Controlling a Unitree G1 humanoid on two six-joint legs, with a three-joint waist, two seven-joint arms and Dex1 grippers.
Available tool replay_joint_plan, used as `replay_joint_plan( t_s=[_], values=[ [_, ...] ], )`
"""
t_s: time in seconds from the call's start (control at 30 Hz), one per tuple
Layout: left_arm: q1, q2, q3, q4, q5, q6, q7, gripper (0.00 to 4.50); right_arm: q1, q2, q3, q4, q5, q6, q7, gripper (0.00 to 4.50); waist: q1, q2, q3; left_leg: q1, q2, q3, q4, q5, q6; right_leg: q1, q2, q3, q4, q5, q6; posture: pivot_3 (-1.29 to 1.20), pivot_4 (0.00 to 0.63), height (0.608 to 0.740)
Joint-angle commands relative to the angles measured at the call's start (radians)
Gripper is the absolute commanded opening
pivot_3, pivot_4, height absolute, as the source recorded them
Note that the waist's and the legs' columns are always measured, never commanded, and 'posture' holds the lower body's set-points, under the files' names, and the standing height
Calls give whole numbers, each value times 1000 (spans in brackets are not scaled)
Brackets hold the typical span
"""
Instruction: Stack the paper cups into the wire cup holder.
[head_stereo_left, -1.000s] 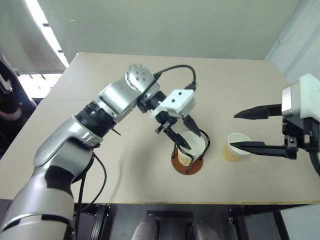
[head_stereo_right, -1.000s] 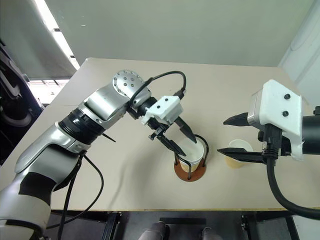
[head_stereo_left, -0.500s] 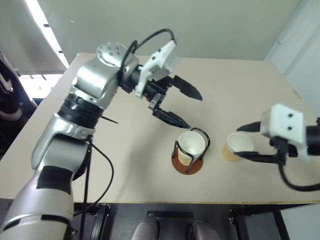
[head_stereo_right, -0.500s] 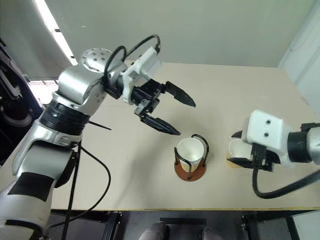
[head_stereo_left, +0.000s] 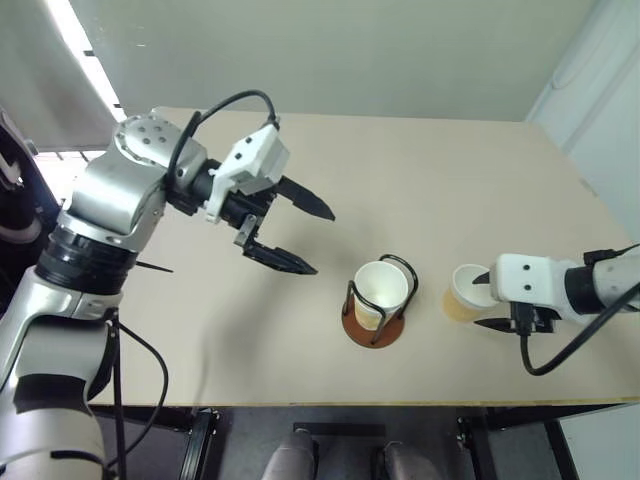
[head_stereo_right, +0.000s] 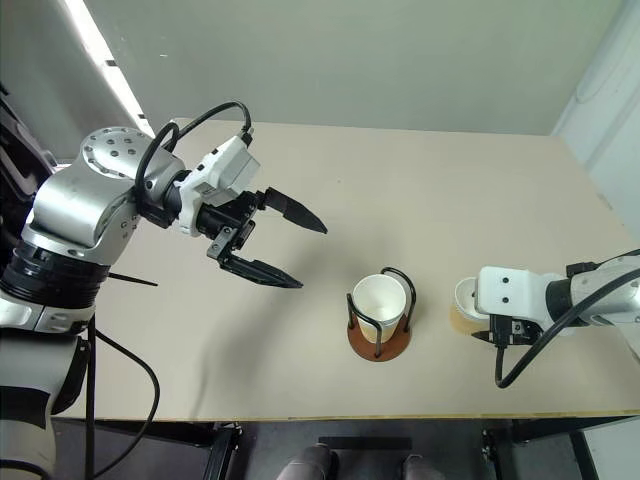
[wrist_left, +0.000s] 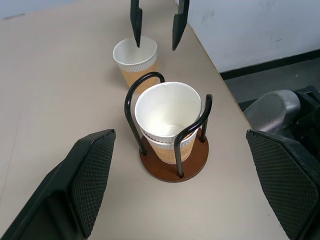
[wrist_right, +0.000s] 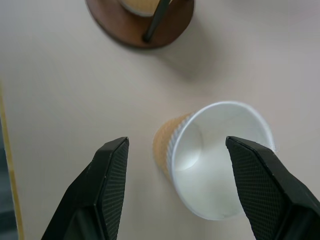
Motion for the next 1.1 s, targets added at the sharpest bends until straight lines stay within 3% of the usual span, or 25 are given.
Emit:
replay_joint_plan(
  t_s=[0.03,0.13,0.23,0.47,0.63,0.77,0.97,1.1],
  values=[
    [8,-6,49,-44,18,21,5,4472,-39,20,48,51,-82,-54,41,3137,0,0,0,0,0,0,0,0,0,0,0,0,0,0,0,0,150,740],
    [13,-15,60,-55,25,36,7,4472,-62,47,87,98,-134,-85,73,3137,-1,0,0,0,0,0,1,0,0,0,0,0,1,0,0,0,150,740],
    [15,-22,68,-57,34,43,7,4500,-83,75,113,144,-179,-110,94,2512,-2,0,0,0,0,0,1,0,0,0,0,0,1,0,0,0,150,740],
    [29,-31,81,-64,54,46,-5,4500,-118,101,40,128,-144,-52,135,78,-4,0,0,0,0,0,1,0,0,0,0,0,2,0,0,0,150,740],
    [45,-20,86,-66,68,33,-14,4500,-151,62,-67,39,-65,27,175,30,-4,0,0,0,0,0,0,0,0,0,0,0,1,0,-1,0,150,740],
    [60,-5,87,-53,93,11,-26,4500,-303,24,-139,-46,31,105,212,30,-10,1,0,0,0,1,-1,0,-1,-1,0,1,1,0,-1,0,150,740],
    [51,-18,76,-14,123,-24,-40,4500,-584,78,-55,-151,147,204,247,30,-11,0,0,0,0,0,-3,0,-1,-1,0,0,-1,0,-2,0,150,740],
    [55,-29,72,-9,131,-37,-44,4500,-657,127,36,-183,128,213,254,30,-12,0,0,0,0,-1,-3,0,-1,-1,0,0,-2,0,-2,0,150,740]
  ],
)
